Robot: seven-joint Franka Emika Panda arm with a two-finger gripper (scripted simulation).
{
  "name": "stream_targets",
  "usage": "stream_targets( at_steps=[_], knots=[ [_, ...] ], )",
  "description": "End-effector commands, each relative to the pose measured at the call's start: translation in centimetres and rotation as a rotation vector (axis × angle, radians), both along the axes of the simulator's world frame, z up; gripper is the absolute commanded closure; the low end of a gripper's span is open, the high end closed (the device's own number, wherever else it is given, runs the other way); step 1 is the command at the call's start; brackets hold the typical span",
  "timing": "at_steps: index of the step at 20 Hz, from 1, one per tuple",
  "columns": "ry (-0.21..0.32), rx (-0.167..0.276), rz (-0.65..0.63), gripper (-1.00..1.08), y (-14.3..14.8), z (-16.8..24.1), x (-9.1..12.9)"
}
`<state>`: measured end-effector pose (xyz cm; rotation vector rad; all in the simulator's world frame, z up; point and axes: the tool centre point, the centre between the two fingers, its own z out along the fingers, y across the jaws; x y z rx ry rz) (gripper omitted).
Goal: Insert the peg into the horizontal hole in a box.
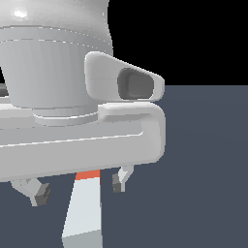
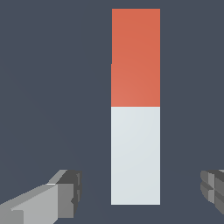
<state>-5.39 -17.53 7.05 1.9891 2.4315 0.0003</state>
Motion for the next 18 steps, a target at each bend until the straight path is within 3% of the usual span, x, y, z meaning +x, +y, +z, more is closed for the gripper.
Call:
stream_targets(
  at_steps=[1,18],
  knots=[
    [0.0,0.0,0.0,-0.92,0.0,0.0,0.0],
    [0.0,0.0,0.0,-0.92,0.1,-4.9,0.0]
  ],
)
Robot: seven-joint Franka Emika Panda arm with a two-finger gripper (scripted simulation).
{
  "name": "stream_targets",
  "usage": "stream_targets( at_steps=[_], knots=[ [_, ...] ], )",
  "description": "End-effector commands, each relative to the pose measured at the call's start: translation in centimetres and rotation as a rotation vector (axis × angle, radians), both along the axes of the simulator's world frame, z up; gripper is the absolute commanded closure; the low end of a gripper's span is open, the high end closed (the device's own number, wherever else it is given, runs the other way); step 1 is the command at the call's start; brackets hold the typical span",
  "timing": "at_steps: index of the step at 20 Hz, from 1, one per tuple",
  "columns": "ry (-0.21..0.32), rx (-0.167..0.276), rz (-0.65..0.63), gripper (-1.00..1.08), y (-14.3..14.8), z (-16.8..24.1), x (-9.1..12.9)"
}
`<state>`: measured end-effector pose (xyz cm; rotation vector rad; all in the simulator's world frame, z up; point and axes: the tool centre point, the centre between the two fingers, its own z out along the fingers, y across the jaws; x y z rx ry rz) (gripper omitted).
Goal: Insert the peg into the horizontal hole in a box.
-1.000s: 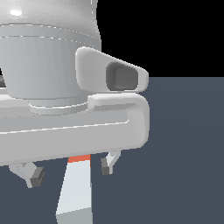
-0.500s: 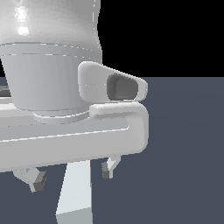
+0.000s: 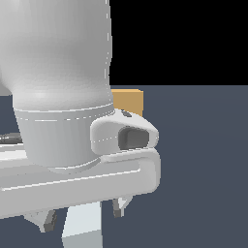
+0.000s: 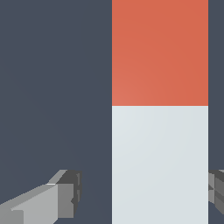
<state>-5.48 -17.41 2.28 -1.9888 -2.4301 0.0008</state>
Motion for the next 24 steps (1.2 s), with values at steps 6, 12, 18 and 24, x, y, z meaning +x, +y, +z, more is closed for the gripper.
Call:
stream_targets(
  at_steps=[6,12,18,24],
  knots=[
    [-0.002,0.0,0.0,1.08,0.0,-0.2,0.1],
    [-0.002,0.0,0.0,1.08,0.0,-0.2,0.1],
    [-0.002,0.0,-0.008,1.08,1.0,0.1,0.2],
    [-0.002,0.0,-0.031,1.08,4.1,0.9,0.5]
  ],
)
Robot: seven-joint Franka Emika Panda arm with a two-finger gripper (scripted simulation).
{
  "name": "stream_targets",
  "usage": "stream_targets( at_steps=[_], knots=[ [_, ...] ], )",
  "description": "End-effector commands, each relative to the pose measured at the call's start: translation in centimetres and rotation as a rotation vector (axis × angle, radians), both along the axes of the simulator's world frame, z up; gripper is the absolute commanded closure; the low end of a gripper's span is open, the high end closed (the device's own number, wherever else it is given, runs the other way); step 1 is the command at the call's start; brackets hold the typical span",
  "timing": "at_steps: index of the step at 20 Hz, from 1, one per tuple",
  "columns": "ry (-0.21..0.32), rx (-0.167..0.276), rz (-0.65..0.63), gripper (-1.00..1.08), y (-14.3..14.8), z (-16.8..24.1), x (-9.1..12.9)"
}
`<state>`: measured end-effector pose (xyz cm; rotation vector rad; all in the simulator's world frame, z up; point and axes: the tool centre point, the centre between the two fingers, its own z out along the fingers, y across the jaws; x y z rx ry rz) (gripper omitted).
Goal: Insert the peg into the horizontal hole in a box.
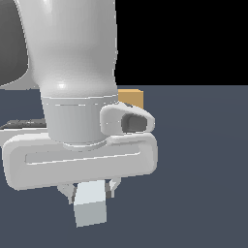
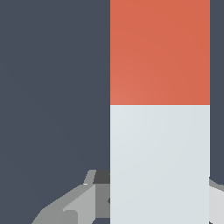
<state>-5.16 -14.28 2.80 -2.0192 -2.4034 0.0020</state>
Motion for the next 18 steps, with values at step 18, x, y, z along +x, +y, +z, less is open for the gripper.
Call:
stream_targets(
  at_steps=[18],
  knots=[
    [-0.003,-0.001,-0.114,1.08,15.4,4.2,3.3]
  ],
)
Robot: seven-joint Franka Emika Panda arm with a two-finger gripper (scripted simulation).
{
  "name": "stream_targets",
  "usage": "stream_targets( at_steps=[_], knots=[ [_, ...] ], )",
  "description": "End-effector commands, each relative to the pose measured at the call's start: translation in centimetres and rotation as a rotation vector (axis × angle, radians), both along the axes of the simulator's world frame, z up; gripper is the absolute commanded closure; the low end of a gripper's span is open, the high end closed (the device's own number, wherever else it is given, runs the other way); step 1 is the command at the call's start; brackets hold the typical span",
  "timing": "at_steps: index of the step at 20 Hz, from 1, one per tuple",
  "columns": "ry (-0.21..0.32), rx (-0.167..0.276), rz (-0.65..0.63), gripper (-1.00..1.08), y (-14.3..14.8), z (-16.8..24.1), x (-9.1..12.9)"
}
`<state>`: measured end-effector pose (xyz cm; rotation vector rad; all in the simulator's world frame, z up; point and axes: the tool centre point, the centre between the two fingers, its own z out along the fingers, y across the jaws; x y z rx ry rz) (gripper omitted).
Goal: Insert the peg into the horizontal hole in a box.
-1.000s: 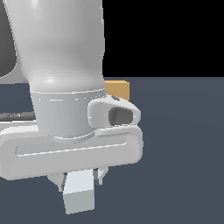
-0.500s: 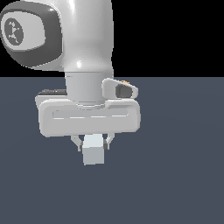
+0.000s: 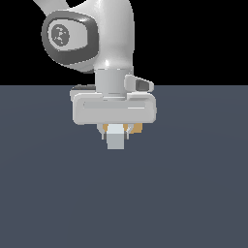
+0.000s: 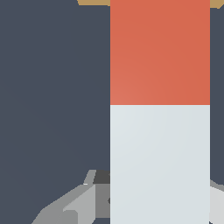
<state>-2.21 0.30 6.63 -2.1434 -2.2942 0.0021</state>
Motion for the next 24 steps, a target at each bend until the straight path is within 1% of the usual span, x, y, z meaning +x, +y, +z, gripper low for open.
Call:
stream_targets(
  at_steps=[1,7,24],
  knots=[
    [-0.002,0.0,-0.013,1.08,1.3,0.5,0.5],
    [-0.002,0.0,-0.025,1.08,2.9,0.9,1.1],
    [-0.001,0.0,-0.025,1.08,3.2,0.9,1.3]
  ],
)
